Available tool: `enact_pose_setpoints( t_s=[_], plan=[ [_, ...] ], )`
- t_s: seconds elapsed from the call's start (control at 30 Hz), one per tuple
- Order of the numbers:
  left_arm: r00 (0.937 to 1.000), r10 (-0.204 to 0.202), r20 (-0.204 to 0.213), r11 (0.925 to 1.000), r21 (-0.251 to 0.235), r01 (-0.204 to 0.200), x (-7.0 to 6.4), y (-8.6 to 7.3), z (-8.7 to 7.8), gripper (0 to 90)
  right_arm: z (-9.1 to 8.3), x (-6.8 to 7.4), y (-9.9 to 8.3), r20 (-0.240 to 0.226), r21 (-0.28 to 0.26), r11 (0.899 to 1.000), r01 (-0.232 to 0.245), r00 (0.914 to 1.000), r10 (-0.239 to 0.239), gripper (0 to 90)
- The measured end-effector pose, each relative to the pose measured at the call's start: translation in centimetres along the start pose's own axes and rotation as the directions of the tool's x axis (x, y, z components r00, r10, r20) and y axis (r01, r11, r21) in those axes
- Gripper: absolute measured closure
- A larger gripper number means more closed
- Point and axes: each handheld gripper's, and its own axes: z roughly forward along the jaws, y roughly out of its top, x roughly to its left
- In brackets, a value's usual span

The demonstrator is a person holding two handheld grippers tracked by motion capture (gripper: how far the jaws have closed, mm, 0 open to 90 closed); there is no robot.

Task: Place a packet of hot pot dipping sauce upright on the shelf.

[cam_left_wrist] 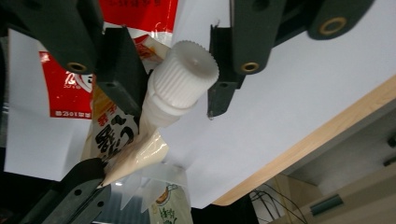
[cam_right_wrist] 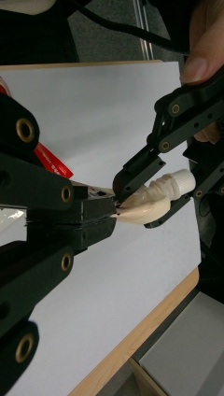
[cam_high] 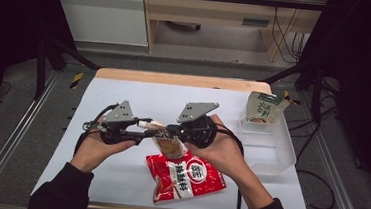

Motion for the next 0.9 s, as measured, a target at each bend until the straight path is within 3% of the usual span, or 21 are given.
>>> enact_pose_setpoints(
  t_s=[0.1,0.53,0.73,0.9],
  plan=[
    [1.0000,0.007,-0.004,1.0000,0.004,-0.007,-0.1,0.1,-0.1,66.5,0.1,0.0,-0.1,0.002,-0.006,1.000,-0.004,1.0000,0.004,90.0],
    [0.9999,0.000,-0.010,1.0000,-0.003,0.000,-0.6,0.5,-0.2,72.1,0.3,0.2,-0.9,0.017,-0.020,0.999,-0.031,0.9994,0.032,90.0],
    [0.9993,0.036,0.003,0.9992,0.017,-0.036,-0.9,1.2,-0.4,72.7,0.2,0.2,-1.0,0.029,-0.004,1.000,-0.018,0.9994,0.018,89.7],
    [0.9961,0.087,0.018,0.9943,0.060,-0.088,-1.2,2.0,-0.6,72.9,-0.2,0.3,-0.7,0.024,0.027,1.000,0.011,0.9996,-0.012,88.8]
  ],
)
